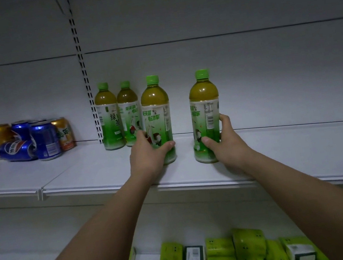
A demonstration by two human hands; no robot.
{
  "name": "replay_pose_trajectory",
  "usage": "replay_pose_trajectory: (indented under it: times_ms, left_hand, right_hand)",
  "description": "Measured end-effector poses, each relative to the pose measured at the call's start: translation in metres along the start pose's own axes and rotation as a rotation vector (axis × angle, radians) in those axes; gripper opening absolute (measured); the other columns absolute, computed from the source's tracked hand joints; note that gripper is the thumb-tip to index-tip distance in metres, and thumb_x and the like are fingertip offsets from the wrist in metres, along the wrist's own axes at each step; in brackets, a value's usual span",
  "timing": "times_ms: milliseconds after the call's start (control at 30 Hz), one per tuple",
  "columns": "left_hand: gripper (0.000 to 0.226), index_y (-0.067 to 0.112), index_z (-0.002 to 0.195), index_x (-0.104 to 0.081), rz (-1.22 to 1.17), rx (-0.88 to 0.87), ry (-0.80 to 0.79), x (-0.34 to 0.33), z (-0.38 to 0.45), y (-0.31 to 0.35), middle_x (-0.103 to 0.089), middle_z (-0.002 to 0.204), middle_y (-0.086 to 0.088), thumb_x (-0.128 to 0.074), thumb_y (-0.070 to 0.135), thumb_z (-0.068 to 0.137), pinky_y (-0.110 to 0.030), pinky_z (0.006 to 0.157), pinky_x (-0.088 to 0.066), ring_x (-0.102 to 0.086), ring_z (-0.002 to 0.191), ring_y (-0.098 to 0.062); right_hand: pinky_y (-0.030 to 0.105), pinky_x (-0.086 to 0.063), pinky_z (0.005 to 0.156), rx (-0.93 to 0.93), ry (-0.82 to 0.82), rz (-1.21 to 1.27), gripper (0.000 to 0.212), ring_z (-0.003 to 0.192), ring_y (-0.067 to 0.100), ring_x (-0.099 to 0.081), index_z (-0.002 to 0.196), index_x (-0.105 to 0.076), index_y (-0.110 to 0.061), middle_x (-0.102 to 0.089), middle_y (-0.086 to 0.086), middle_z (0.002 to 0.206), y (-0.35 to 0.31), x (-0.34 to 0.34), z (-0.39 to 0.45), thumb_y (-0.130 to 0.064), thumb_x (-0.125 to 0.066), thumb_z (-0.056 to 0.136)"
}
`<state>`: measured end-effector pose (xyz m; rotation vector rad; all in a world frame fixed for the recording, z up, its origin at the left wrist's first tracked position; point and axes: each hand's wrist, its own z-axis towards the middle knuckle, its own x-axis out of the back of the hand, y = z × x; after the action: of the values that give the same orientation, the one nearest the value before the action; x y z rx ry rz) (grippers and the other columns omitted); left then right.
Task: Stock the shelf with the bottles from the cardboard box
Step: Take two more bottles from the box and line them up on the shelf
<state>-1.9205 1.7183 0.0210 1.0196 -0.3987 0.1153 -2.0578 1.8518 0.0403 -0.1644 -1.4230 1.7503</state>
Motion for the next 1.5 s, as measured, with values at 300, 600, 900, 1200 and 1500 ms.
replay_pose_trajectory:
  times_ms: [300, 600, 900, 1200, 1500]
  left_hand:
    - [0.076, 0.01, 0.133, -0.04, 0.094, 0.059, -0.017, -0.019, 0.076, -0.022, -0.055, 0.136, -0.007, -0.08, 0.037, 0.073, -0.041, 0.103, -0.043, -0.053, 0.124, -0.029]
    - [0.064, 0.01, 0.128, -0.045, 0.086, 0.014, 0.024, -0.041, 0.113, -0.045, -0.056, 0.134, -0.009, -0.076, 0.035, 0.078, -0.036, 0.102, -0.042, -0.054, 0.123, -0.028]
    - [0.065, 0.009, 0.123, -0.053, 0.147, -0.015, 0.054, -0.039, 0.11, -0.046, -0.057, 0.127, -0.012, -0.078, 0.04, 0.073, -0.042, 0.101, -0.046, -0.054, 0.118, -0.029]
    - [0.065, 0.01, 0.117, -0.051, 0.153, -0.02, 0.117, -0.036, 0.105, -0.047, -0.062, 0.12, -0.007, -0.085, 0.034, 0.068, -0.031, 0.088, -0.046, -0.059, 0.111, -0.025]
    - [0.054, 0.004, 0.127, -0.046, 0.29, 0.068, -0.041, -0.028, 0.082, -0.027, -0.056, 0.131, -0.015, -0.072, 0.021, 0.083, -0.039, 0.099, -0.045, -0.054, 0.12, -0.032]
  right_hand:
    - [0.044, -0.044, 0.103, 0.011, -0.023, -0.051, 0.056, 0.112, 0.023, -0.055, 0.137, -0.02, -0.026, -0.054, 0.002, 0.133, 0.006, -0.063, 0.08, -0.017, -0.056, 0.094]
    - [0.041, -0.043, 0.1, 0.022, 0.024, 0.003, 0.057, 0.115, 0.024, -0.054, 0.139, -0.019, -0.023, -0.053, 0.005, 0.134, 0.021, -0.106, 0.145, -0.015, -0.054, 0.094]
    - [0.045, -0.043, 0.107, -0.009, -0.008, 0.066, 0.087, 0.124, 0.03, -0.049, 0.145, -0.021, -0.032, -0.047, 0.01, 0.134, 0.031, -0.104, 0.14, -0.007, -0.069, 0.077]
    - [0.043, -0.046, 0.103, 0.025, 0.042, -0.015, 0.074, 0.117, 0.028, -0.054, 0.138, -0.03, -0.023, -0.053, 0.01, 0.13, 0.035, -0.1, 0.135, -0.006, -0.071, 0.078]
    - [0.044, -0.049, 0.097, -0.012, 0.149, -0.139, 0.059, 0.115, 0.03, -0.054, 0.128, -0.042, -0.012, -0.053, 0.013, 0.126, 0.022, -0.095, 0.112, -0.015, -0.074, 0.078]
